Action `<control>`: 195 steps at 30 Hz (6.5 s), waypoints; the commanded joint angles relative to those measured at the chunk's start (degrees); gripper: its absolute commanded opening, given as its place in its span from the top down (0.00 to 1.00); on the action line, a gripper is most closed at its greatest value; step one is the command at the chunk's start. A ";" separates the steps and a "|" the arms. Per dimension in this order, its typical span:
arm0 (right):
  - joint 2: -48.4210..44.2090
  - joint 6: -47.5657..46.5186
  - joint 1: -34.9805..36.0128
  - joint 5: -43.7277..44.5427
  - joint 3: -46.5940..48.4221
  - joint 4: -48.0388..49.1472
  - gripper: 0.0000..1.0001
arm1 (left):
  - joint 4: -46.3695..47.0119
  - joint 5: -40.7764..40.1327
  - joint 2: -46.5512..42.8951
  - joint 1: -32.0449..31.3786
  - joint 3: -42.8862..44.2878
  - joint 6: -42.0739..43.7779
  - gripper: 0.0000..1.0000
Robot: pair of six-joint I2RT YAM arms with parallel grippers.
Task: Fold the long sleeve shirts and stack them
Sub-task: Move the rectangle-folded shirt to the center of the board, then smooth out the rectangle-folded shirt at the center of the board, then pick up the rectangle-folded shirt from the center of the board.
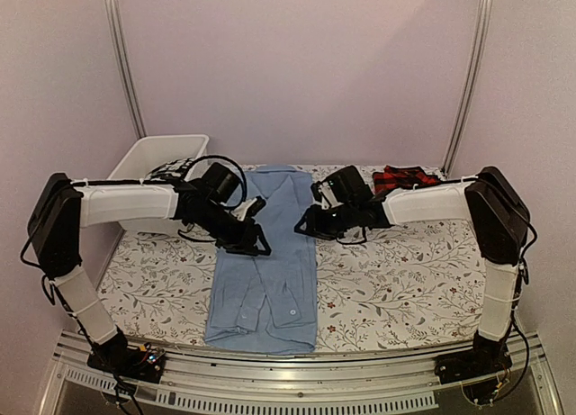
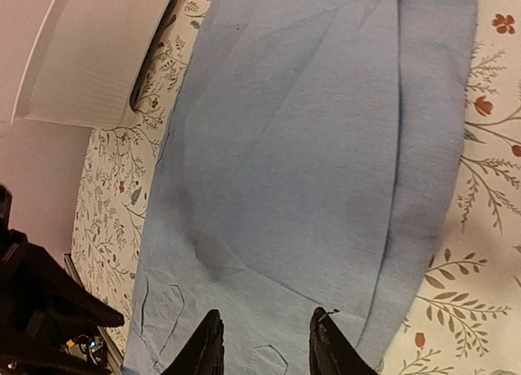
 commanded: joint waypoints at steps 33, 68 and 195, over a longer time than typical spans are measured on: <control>11.33 4.57 -6.25 -4.36 -4.42 11.77 0.76 | 8.18 -16.11 30.92 4.67 24.30 -11.46 0.76; 29.69 3.86 -8.77 -11.03 32.90 9.32 0.88 | 4.21 -12.69 9.80 7.31 14.68 -6.26 0.74; -24.93 26.69 15.64 9.55 -48.81 18.78 0.61 | 18.57 -9.62 -15.31 -7.69 -36.06 -30.35 0.62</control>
